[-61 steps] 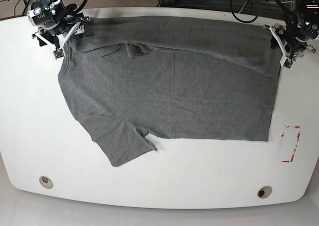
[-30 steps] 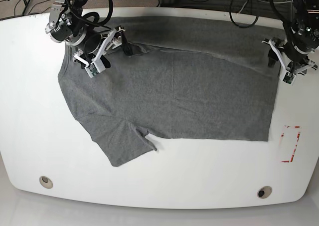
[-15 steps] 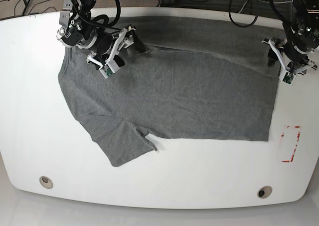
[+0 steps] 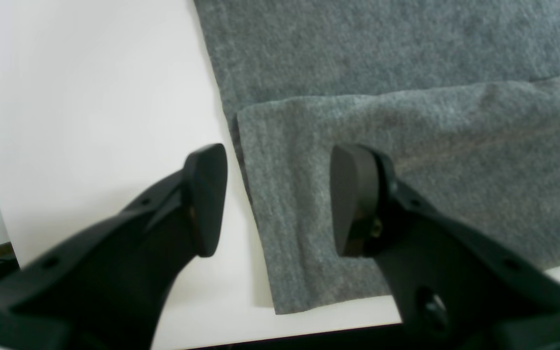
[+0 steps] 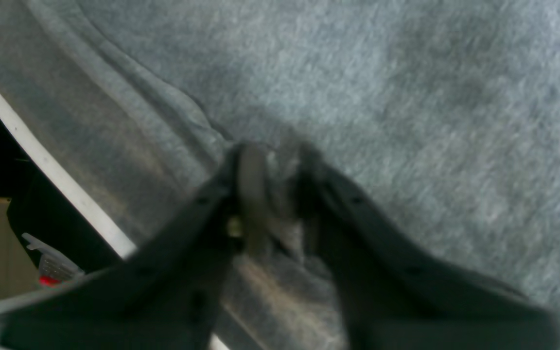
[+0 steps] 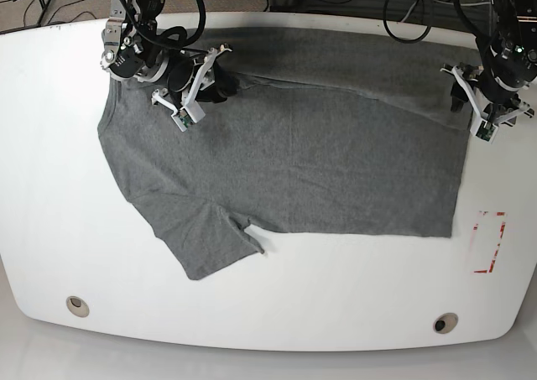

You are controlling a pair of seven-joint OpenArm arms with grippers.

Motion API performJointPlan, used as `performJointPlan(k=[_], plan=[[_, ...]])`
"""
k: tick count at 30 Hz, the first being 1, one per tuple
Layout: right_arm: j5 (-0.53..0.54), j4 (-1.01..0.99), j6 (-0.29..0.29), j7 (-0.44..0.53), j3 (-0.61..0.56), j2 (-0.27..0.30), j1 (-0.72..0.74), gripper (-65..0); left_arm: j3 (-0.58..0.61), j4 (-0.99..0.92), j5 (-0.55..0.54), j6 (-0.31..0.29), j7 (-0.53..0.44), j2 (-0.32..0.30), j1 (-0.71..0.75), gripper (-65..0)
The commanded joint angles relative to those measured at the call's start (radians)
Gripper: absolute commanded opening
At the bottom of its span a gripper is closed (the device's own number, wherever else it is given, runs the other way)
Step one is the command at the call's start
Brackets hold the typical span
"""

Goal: Fold the T-shirt properly
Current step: 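Move the right gripper inward along the hem and pinch the fabric, then pull the pinched fabric back toward the hem corner with the right gripper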

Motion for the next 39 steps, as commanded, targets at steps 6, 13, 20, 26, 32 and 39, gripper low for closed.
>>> performJointPlan(k=[6, 13, 20, 26, 32, 39], plan=[[0.02, 0.017, -0.001, 0.017, 0.005, 0.008, 0.002, -62.9, -0.008, 0.014, -0.002, 0.004, -0.017, -0.015, -0.001, -33.1], [0.02, 0.061, -0.001, 0.017, 0.007, 0.008, 0.005, -65.0, -0.008, 0.014, -0.002, 0.004, -0.017, -0.015, -0.001, -33.1], [0.02, 0.095, -0.001, 0.017, 0.007, 0.028, 0.058, -65.0, -0.008, 0.012, -0.002, 0.004, -0.017, -0.015, -0.001, -33.1], [0.02, 0.092, -0.001, 0.017, 0.007, 0.029, 0.115, -65.0, -0.006, 0.0, -0.002, 0.004, -0.017, -0.015, -0.001, -33.1], [0.02, 0.058, -0.001, 0.017, 0.007, 0.031, 0.175, -65.0, -0.005, -0.006, -0.002, 0.004, -0.017, -0.015, -0.003, -33.1], [0.02, 0.009, -0.001, 0.017, 0.0, 0.04, 0.238, -65.0, -0.005, -0.006, -0.001, 0.004, -0.017, -0.015, -0.003, -33.1]])
